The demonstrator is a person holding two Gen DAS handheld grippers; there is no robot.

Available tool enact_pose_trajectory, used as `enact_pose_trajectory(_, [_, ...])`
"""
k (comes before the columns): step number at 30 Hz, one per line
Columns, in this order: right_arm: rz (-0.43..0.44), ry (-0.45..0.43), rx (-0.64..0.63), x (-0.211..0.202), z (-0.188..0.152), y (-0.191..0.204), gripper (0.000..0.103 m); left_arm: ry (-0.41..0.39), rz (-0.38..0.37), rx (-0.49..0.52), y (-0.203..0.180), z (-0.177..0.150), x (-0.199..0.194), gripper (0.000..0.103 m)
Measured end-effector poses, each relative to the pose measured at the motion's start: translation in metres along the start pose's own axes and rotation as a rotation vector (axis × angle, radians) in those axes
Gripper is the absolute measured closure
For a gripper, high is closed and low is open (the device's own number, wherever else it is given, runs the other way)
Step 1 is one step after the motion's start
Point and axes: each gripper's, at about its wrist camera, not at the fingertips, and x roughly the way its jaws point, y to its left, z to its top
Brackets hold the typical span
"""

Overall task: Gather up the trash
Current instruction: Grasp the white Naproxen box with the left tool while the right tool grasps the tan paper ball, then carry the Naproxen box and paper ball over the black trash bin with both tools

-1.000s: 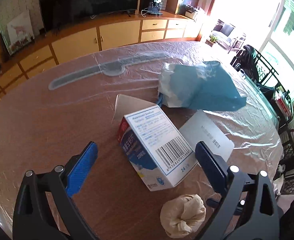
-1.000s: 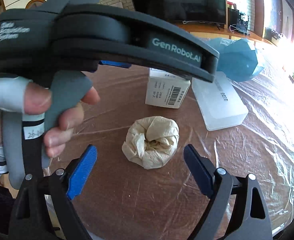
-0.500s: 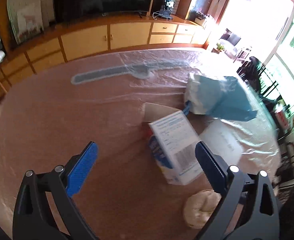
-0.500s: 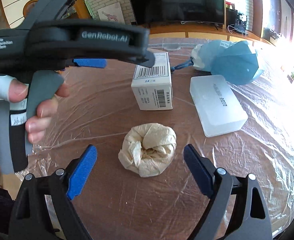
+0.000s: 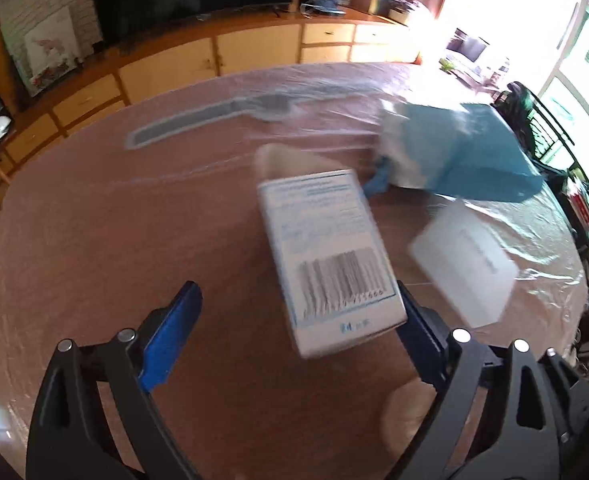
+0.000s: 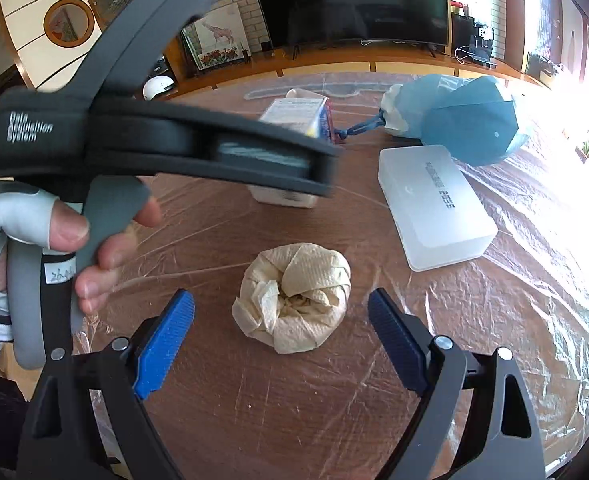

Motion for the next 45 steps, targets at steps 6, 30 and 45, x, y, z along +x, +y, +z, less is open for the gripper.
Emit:
enact_pose_trajectory(6, [-0.001, 0.008, -0.015, 0.007, 0.007, 0.004, 0.023, -0.036, -0.068, -0.027, 0.015, -0.001, -0.004, 0.009])
enact_pose_trajectory(30, [0.055, 0.009, 0.063, -0.009, 0.008, -0.025, 0.053, -0.067, -0.031, 0.006, 0.002, -0.019, -0.020, 0.055])
enact_pose_trajectory(45, [0.067, -0.007, 0.132, -0.029, 0.009, -0.055, 0.053, -0.095, -0.049, -0.033, -0.004, -0.076, -0.058, 0.055])
